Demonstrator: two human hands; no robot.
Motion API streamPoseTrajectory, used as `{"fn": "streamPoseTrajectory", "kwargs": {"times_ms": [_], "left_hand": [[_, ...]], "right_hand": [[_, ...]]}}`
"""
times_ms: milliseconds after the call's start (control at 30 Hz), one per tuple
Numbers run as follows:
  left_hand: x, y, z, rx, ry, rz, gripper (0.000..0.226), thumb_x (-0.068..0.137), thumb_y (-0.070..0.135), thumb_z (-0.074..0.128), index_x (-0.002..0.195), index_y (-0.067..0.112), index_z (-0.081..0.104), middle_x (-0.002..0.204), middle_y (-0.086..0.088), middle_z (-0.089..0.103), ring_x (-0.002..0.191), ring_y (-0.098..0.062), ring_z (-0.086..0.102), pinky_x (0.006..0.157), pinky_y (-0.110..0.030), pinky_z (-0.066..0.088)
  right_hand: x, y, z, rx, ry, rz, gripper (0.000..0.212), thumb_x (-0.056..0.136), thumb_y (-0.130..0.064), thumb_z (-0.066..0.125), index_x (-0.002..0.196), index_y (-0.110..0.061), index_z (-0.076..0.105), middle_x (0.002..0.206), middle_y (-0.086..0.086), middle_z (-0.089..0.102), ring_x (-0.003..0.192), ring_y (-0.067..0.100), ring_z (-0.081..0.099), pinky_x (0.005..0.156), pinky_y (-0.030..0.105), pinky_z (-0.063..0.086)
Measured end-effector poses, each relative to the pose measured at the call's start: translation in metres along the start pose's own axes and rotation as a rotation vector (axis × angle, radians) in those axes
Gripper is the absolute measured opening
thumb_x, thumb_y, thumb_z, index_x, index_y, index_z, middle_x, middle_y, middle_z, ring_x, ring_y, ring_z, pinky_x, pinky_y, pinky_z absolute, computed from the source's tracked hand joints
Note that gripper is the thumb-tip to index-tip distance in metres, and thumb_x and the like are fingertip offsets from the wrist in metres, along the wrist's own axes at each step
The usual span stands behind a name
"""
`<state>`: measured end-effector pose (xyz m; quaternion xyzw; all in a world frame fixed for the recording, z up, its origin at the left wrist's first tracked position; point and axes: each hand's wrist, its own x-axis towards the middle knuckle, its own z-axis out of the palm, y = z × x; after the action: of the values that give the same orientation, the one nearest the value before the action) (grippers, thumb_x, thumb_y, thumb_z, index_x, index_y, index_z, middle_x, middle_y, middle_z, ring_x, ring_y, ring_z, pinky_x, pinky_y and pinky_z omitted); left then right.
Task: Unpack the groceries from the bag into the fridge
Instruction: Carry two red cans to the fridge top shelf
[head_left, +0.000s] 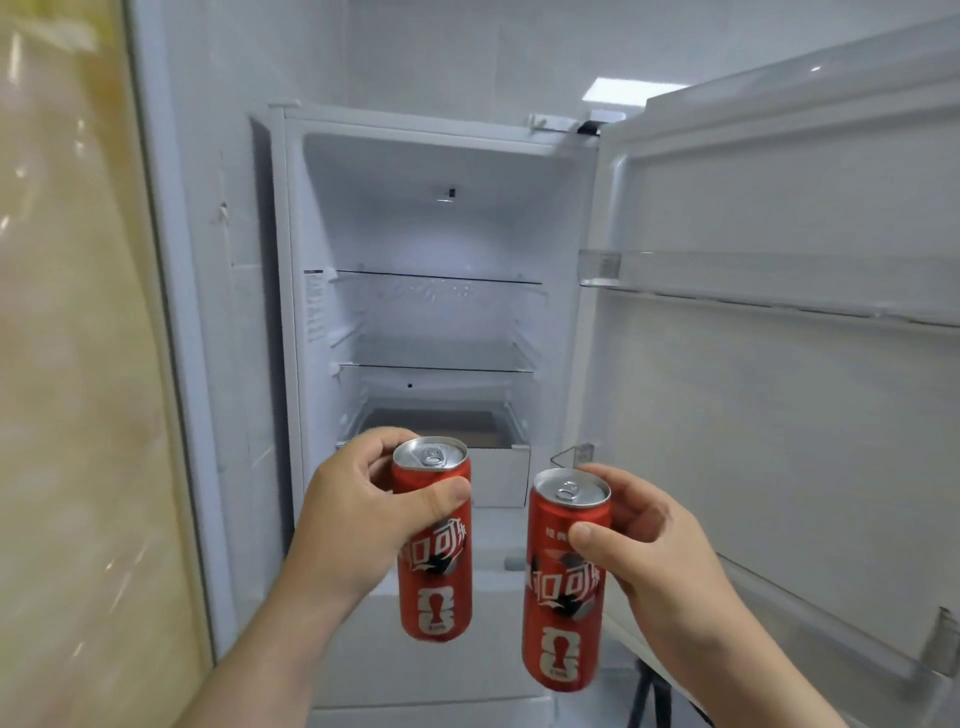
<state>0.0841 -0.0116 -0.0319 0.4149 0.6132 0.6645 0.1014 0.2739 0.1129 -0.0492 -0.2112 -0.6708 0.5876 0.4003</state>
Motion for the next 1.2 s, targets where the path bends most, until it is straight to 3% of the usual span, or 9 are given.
{"fn": "streamPoseTrajectory", "kwargs": {"times_ms": [133,333,467,567,800,900,1000,1100,1200], "left_hand": [[0.031,-0.004,-0.010,0.014,0.023,0.021,0.029,0.067,0.018,0.085,0.089,0.027,0.066,0.084,0.015,0.073,0.076,-0.002,0.070,0.061,-0.022,0.054],[0.086,-0.012,-0.021,0.050,0.043,0.038,0.027,0.068,0.020,0.083,0.089,0.024,0.066,0.084,0.012,0.074,0.076,-0.006,0.071,0.061,-0.023,0.055],[0.126,-0.022,-0.024,0.086,0.101,0.054,0.030,0.068,0.022,0.084,0.093,0.024,0.066,0.086,0.013,0.074,0.078,-0.006,0.071,0.061,-0.022,0.055],[0.157,-0.029,-0.022,0.117,0.142,0.077,0.030,0.068,0.024,0.084,0.093,0.023,0.066,0.085,0.014,0.073,0.076,-0.004,0.071,0.057,-0.018,0.054],[0.239,-0.032,-0.012,0.084,0.288,0.156,0.027,0.071,0.036,0.080,0.093,0.029,0.066,0.084,0.019,0.071,0.077,-0.001,0.069,0.056,-0.015,0.052],[0.274,-0.033,-0.015,0.076,0.321,0.168,0.029,0.070,0.041,0.078,0.094,0.032,0.066,0.085,0.017,0.071,0.078,-0.007,0.070,0.060,-0.018,0.053],[0.305,-0.036,-0.021,0.077,0.329,0.189,0.034,0.064,0.051,0.074,0.092,0.034,0.065,0.084,0.018,0.071,0.078,-0.009,0.070,0.059,-0.019,0.053],[0.340,-0.040,-0.028,0.086,0.323,0.206,0.033,0.067,0.051,0.074,0.093,0.033,0.063,0.087,0.015,0.070,0.080,-0.013,0.070,0.062,-0.025,0.057],[0.375,-0.043,-0.034,0.104,0.311,0.234,0.029,0.072,0.046,0.075,0.093,0.033,0.062,0.091,0.015,0.069,0.081,-0.013,0.068,0.065,-0.027,0.057]], "right_hand": [[0.041,0.000,0.018,0.005,-0.022,-0.022,0.073,0.044,-0.037,0.079,0.114,-0.023,0.066,0.104,0.000,0.075,0.098,0.020,0.071,0.087,0.040,0.053],[0.110,0.007,0.040,0.061,-0.031,-0.063,0.068,0.047,-0.039,0.079,0.113,-0.025,0.068,0.105,-0.001,0.075,0.099,0.020,0.071,0.093,0.044,0.052],[0.160,0.013,0.052,0.095,-0.061,-0.090,0.051,0.066,-0.021,0.084,0.114,-0.026,0.066,0.103,-0.002,0.075,0.097,0.019,0.071,0.091,0.043,0.053],[0.199,0.015,0.063,0.120,-0.061,-0.136,0.041,0.079,-0.008,0.074,0.113,-0.030,0.064,0.100,-0.006,0.075,0.094,0.016,0.072,0.083,0.037,0.054],[0.283,0.010,0.083,0.155,-0.034,-0.251,0.038,0.081,-0.010,0.074,0.112,-0.030,0.065,0.097,-0.009,0.076,0.090,0.011,0.072,0.074,0.031,0.054],[0.313,0.006,0.084,0.177,-0.024,-0.277,0.037,0.082,-0.008,0.072,0.112,-0.029,0.065,0.096,-0.010,0.076,0.088,0.009,0.072,0.072,0.027,0.052],[0.343,0.003,0.086,0.206,-0.015,-0.293,0.034,0.079,-0.011,0.073,0.109,-0.026,0.067,0.096,-0.005,0.076,0.090,0.018,0.073,0.076,0.035,0.055],[0.376,0.001,0.093,0.249,0.014,-0.308,0.051,0.063,-0.021,0.085,0.111,-0.022,0.069,0.098,0.004,0.076,0.093,0.028,0.071,0.083,0.048,0.055],[0.409,-0.004,0.103,0.287,0.033,-0.348,0.049,0.060,-0.019,0.079,0.109,-0.018,0.071,0.096,0.009,0.076,0.086,0.027,0.072,0.078,0.046,0.054]]}}
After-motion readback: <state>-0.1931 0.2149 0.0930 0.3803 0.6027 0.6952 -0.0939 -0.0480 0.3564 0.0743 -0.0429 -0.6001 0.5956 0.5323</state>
